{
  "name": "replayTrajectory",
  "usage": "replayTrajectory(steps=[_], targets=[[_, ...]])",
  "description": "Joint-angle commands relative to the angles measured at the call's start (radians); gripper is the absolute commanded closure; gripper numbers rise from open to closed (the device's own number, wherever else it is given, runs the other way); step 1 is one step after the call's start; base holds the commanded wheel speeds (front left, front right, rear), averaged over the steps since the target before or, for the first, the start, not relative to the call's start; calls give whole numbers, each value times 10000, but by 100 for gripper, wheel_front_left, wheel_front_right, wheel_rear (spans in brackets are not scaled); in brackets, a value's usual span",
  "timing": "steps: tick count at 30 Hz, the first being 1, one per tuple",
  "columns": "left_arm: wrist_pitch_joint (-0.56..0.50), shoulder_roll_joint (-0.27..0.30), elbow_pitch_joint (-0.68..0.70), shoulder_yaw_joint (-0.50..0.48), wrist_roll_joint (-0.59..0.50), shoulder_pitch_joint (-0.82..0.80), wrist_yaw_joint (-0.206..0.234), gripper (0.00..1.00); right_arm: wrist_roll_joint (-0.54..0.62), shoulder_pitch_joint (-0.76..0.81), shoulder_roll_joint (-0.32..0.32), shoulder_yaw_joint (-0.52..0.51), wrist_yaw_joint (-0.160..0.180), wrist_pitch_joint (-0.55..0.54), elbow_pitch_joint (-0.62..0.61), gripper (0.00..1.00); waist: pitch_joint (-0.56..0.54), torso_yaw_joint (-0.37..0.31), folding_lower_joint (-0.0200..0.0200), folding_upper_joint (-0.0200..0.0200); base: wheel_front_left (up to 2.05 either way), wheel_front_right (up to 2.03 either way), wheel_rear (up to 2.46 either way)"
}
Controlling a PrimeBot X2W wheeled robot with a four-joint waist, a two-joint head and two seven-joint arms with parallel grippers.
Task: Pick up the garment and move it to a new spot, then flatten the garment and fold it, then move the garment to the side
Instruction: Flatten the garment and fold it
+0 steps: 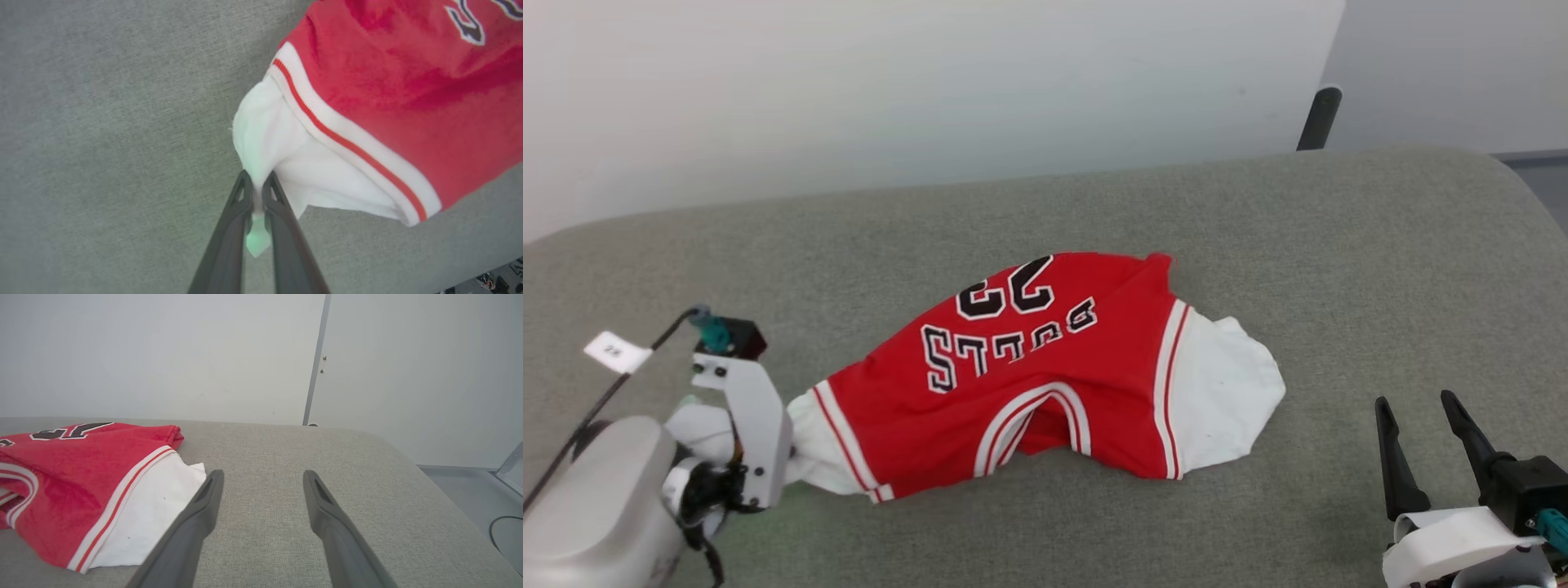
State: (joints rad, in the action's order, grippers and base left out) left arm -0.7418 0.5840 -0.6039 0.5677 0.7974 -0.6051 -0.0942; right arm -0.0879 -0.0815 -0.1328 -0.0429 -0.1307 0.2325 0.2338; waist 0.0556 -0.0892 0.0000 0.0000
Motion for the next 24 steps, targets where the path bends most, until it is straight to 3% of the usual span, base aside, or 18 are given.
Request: replayTrajectory(steps=[1,8,14,15,17,24], targets=[[-10,156,45,-55,-107,205,168,100,-48,103,-46,-1,-1,-23,-40,0,-90,85,0,0,0,0,0],[-35,792,52,-220,-107,697,700,100,-83,127,-124,42,-1,-113,-141,0,-150,139,0,0,0,0,0],[320,529,-273,-418,241,988,770,100,-38,165,-86,61,-1,-211,-269,0,-140,126,0,0,0,0,0],[404,479,-339,-438,275,1006,756,74,-46,172,-88,80,-1,-229,-270,0,-153,126,0,0,0,0,0],[603,394,-408,-477,300,979,727,0,-68,191,-112,116,-1,-257,-259,0,-194,135,0,0,0,0,0],[1297,472,-170,-760,348,823,750,0,-80,361,-162,168,-1,-380,-301,0,-628,252,0,0,0,0,0]])
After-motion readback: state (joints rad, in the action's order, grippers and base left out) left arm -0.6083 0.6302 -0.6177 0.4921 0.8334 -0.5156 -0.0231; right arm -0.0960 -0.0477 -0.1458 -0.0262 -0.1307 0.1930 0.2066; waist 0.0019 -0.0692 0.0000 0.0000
